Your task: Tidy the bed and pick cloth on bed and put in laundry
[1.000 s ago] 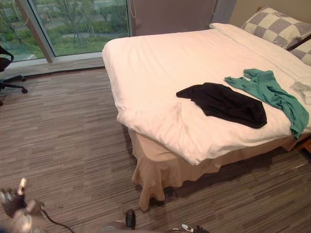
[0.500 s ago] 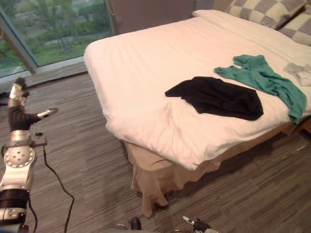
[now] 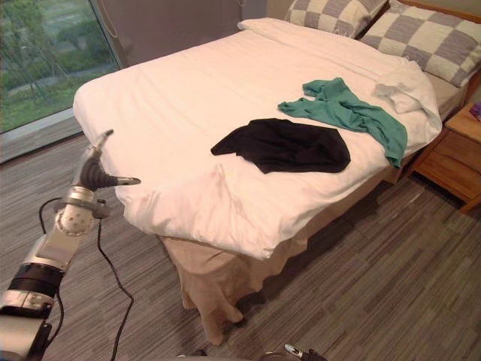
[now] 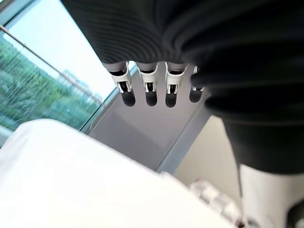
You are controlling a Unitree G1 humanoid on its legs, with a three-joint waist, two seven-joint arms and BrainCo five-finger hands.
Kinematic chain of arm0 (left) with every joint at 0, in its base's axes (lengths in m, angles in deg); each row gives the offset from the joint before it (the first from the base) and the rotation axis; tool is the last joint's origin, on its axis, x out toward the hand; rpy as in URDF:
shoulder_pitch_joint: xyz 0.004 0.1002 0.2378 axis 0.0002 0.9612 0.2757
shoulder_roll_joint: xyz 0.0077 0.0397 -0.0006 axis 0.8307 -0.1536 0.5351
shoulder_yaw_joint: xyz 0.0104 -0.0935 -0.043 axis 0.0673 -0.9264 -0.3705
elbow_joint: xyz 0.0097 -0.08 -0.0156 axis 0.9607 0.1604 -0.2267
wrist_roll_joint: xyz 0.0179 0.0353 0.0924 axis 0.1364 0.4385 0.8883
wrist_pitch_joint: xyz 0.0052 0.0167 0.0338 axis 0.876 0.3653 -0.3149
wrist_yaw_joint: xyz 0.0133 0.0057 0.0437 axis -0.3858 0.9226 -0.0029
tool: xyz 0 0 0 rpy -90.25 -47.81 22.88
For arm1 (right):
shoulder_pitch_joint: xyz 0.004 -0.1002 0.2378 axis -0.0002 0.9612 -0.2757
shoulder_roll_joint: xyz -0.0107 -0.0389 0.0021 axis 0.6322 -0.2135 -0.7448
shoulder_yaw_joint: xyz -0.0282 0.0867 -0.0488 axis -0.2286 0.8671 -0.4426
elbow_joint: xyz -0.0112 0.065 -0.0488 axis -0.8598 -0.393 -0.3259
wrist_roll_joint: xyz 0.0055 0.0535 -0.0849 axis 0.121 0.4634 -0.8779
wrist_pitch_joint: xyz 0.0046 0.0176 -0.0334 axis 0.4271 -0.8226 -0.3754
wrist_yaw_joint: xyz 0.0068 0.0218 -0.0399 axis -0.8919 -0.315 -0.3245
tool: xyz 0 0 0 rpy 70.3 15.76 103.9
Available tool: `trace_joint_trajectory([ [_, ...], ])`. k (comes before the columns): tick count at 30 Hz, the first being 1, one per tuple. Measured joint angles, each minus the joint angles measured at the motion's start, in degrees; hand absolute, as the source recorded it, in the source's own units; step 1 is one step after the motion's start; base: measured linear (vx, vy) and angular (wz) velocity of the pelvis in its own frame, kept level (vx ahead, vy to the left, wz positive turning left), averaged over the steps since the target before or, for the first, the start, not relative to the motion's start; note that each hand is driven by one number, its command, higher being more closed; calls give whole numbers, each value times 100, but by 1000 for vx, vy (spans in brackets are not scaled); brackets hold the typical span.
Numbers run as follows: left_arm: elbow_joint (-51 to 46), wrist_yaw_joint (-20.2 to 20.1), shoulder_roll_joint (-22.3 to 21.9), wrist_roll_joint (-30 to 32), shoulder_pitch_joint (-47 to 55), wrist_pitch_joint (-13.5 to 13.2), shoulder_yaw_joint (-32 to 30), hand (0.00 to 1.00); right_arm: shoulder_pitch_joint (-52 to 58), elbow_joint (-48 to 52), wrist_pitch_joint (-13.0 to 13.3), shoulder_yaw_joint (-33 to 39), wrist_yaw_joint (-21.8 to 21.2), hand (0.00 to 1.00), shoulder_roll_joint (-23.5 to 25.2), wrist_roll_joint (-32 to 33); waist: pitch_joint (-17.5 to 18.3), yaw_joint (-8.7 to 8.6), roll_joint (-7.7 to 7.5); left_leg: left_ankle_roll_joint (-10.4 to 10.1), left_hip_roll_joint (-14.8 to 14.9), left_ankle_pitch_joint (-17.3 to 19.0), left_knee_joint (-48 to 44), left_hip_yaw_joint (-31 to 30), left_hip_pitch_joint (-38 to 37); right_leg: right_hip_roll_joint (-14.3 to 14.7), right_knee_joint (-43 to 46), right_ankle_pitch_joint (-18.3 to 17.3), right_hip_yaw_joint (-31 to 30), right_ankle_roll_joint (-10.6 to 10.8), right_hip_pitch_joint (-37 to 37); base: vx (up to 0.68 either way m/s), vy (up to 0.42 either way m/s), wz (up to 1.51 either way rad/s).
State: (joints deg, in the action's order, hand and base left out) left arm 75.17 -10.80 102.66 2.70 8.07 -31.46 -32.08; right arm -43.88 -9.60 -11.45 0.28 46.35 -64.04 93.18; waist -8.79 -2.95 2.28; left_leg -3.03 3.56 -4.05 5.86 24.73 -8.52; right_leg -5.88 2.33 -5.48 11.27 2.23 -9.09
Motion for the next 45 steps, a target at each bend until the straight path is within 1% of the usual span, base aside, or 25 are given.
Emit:
trace_joint_trajectory([
  [3,427,24,-201,244,-434,252,293,0,-49,115,2,-2,83,0,-23,39,-52,-84,93,30,57,-30,10,5,424,30,54,-4,-82,2,486,-155,-35,-9],
  [6,791,127,-408,512,-837,600,483,0,-161,200,11,-5,187,0,-55,292,-238,-204,199,35,123,-3,14,19,845,68,221,29,-150,-6,1021,-206,17,-13],
  [7,854,176,-424,571,-947,654,486,0,-228,203,12,-9,214,0,-65,379,-321,-255,203,70,132,-42,14,26,985,76,272,71,-178,-6,1206,-220,35,-18],
  [9,898,412,-429,589,-1327,839,501,0,-393,272,42,-12,292,0,-74,510,-607,-268,191,64,158,-55,13,191,1307,83,273,191,-286,-2,1608,-215,26,-25],
  [10,898,477,-429,624,-1442,875,521,0,-419,287,72,-12,297,0,-73,538,-660,-273,191,61,158,-57,14,225,1403,77,272,242,-296,5,1705,-172,20,-13],
  [12,900,665,-427,681,-1847,1090,555,0,-507,391,204,-10,319,0,-74,648,-846,-282,179,41,158,-120,11,353,1701,67,278,388,-417,18,2066,-76,19,-17],
  [13,907,724,-427,685,-1931,1143,569,0,-526,434,244,-11,323,0,-72,675,-903,-288,176,43,160,-150,11,388,1742,67,277,417,-430,20,2119,-31,19,-19],
  [14,962,800,-425,686,-2140,1272,674,0,-567,516,335,-19,334,0,-60,745,-1029,-281,173,41,160,-199,10,459,1809,55,296,453,-453,35,2205,-39,29,-13],
  [16,993,829,-431,686,-2356,1454,727,0,-658,613,428,-30,341,0,-38,877,-1128,-316,162,37,135,-268,9,500,1960,26,384,482,-493,48,2422,-2,32,-10],
  [17,997,844,-446,704,-2511,1599,736,100,-724,699,483,-30,343,0,-19,907,-1235,-331,147,67,125,-295,5,577,2017,4,453,506,-524,46,2535,26,25,-10],
  [18,999,861,-478,729,-2578,1686,742,100,-726,763,516,-32,343,0,-9,911,-1247,-329,144,80,121,-304,0,609,2080,-5,490,507,-544,47,2625,50,25,-9],
  [20,1126,871,-584,814,-2912,2038,934,100,-789,910,635,-99,355,0,3,1117,-1343,-316,135,203,95,-414,-23,637,2262,-36,637,499,-572,50,2874,79,11,-2],
  [21,1130,868,-612,845,-2945,2126,954,100,-821,922,641,-115,362,0,9,1131,-1348,-319,130,210,91,-420,-24,642,2300,-40,663,491,-575,48,2926,126,0,0],
  [23,1144,859,-757,892,-3109,2425,977,100,-947,1036,692,-134,380,0,68,1252,-1454,-286,95,217,88,-429,-25,700,2358,-48,804,439,-607,36,3074,102,-3,-5],
  [24,1147,859,-809,890,-3160,2478,981,100,-954,1095,695,-139,382,0,76,1288,-1486,-277,102,216,85,-429,-25,702,2357,-54,836,414,-604,32,3085,89,-10,-5],
  [26,1147,863,-831,828,-3298,2611,1075,100,-1019,1246,700,-154,398,0,158,1306,-1532,-234,61,210,78,-425,-24,765,2370,-69,1009,308,-639,8,3205,104,-18,-5],
  [29,1147,857,-841,672,-3429,2704,1159,100,-1181,1332,702,-211,419,0,160,1308,-1556,-231,55,164,56,-391,-23,793,2389,-101,1131,230,-665,28,3290,77,-17,-3],
  [32,1147,804,-893,658,-3446,2709,1165,100,-1182,1503,816,-224,422,0,154,1304,-1569,-232,62,105,15,-346,-23,798,2388,-155,1221,178,-662,47,3325,77,2,4],
  [37,1147,673,-985,176,-3500,2661,1171,100,-1177,1538,861,-243,490,0,152,1297,-1569,-220,62,107,-81,-344,-23,781,2320,-291,1445,44,-601,97,3321,82,3,12],
  [38,1146,588,-983,-8,-3518,2611,1170,100,-1172,1562,891,-258,499,0,152,1296,-1569,-212,63,105,-105,-342,-22,778,2295,-331,1502,10,-571,99,3304,77,-10,10],
  [39,1146,544,-982,-45,-3519,2580,1171,100,-1171,1563,896,-258,502,0,152,1294,-1569,-204,63,105,-112,-338,-22,776,2279,-343,1524,-3,-566,105,3291,91,-17,15],
  [40,1146,410,-981,-221,-3515,2505,1171,100,-1149,1562,897,-258,514,0,147,1290,-1569,-197,63,99,-146,-313,-21,759,2202,-394,1605,-72,-539,115,3238,61,-15,12],
  [41,1146,336,-976,-240,-3509,2473,1171,100,-1140,1560,897,-257,524,0,143,1290,-1569,-194,63,92,-166,-300,-21,756,2157,-420,1645,-104,-529,121,3211,74,-22,13],
  [42,1145,243,-949,-263,-3488,2394,1171,100,-1135,1556,894,-257,538,0,140,1283,-1565,-192,69,74,-184,-270,-17,748,2099,-446,1682,-140,-513,131,3148,76,-31,7],
  [45,1084,48,-759,-450,-3321,2132,1165,100,-1095,1539,890,-275,551,0,136,1252,-1550,-188,94,143,-196,-185,-1,690,1879,-475,1684,-212,-415,150,2888,81,-45,10],
])
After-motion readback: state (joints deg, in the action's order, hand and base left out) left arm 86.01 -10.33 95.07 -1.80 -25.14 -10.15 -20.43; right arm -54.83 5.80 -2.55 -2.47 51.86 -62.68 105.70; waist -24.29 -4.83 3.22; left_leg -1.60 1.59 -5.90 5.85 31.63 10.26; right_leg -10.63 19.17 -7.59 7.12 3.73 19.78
